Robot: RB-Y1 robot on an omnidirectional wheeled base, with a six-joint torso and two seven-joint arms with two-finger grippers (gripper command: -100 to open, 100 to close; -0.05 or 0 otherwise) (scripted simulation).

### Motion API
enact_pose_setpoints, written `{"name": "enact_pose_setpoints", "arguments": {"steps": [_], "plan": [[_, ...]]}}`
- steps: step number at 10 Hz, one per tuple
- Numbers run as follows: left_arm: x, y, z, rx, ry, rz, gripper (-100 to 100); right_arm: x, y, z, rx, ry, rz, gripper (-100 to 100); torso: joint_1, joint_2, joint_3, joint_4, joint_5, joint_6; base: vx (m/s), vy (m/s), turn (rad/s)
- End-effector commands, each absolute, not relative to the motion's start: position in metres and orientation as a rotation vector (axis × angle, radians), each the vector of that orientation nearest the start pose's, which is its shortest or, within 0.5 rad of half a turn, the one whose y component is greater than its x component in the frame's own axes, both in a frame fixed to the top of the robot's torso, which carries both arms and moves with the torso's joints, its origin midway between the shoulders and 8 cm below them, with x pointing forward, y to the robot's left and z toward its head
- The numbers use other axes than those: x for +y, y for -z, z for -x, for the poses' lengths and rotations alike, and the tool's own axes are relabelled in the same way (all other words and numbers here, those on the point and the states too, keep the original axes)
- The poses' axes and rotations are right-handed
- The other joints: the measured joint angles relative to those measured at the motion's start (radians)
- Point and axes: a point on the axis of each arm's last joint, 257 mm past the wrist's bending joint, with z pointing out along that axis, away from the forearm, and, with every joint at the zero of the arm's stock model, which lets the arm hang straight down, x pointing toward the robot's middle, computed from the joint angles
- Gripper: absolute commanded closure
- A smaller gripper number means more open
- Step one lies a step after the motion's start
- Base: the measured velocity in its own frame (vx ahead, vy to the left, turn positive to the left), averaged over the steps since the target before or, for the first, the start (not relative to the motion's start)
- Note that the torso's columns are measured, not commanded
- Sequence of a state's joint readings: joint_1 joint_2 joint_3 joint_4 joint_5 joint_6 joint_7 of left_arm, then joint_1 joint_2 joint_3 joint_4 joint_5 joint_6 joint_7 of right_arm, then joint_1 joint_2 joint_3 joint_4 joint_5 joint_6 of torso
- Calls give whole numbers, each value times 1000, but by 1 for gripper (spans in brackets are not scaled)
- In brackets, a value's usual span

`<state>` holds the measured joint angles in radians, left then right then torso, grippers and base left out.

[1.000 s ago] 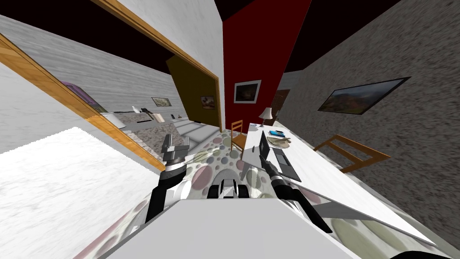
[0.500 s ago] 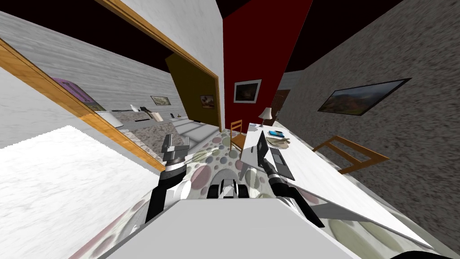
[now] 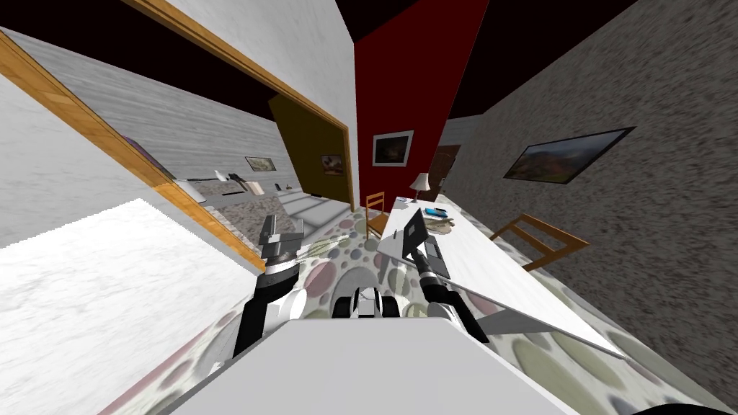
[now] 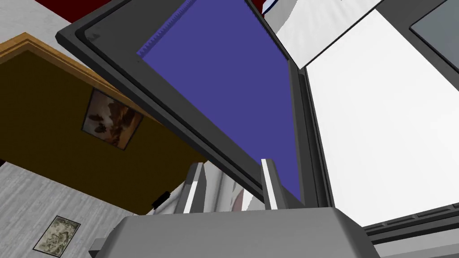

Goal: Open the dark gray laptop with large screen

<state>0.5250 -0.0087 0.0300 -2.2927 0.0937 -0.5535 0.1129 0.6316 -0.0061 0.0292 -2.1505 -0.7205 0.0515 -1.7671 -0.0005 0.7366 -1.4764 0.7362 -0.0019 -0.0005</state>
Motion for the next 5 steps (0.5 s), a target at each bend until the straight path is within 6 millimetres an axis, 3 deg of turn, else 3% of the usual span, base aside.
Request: {"name": "enact_pose_setpoints", "arguments": {"steps": [1, 2, 4, 5], "plan": [[302, -33, -326, 479, 1434, 718, 0, -286, 212, -382, 981, 1740, 1690, 100, 1, -1, -1, -1, 0, 0, -44, -47, 10], [302, -33, -326, 479, 1434, 718, 0, -278, 265, -364, 932, 1670, 1907, 100, 3, -4, -2, -1, 1, 1, -116, -145, 322], [302, -33, -326, 479, 1434, 718, 0, -275, 293, -357, 875, 1646, 2038, 100, -7, 3, 2, 1, -2, 0, -147, -147, 472], [302, -33, -326, 479, 1434, 718, 0, -272, 315, -351, 863, 1605, 2103, 100, 0, 0, 0, 1, 1, 0, -30, -24, 456]]}}
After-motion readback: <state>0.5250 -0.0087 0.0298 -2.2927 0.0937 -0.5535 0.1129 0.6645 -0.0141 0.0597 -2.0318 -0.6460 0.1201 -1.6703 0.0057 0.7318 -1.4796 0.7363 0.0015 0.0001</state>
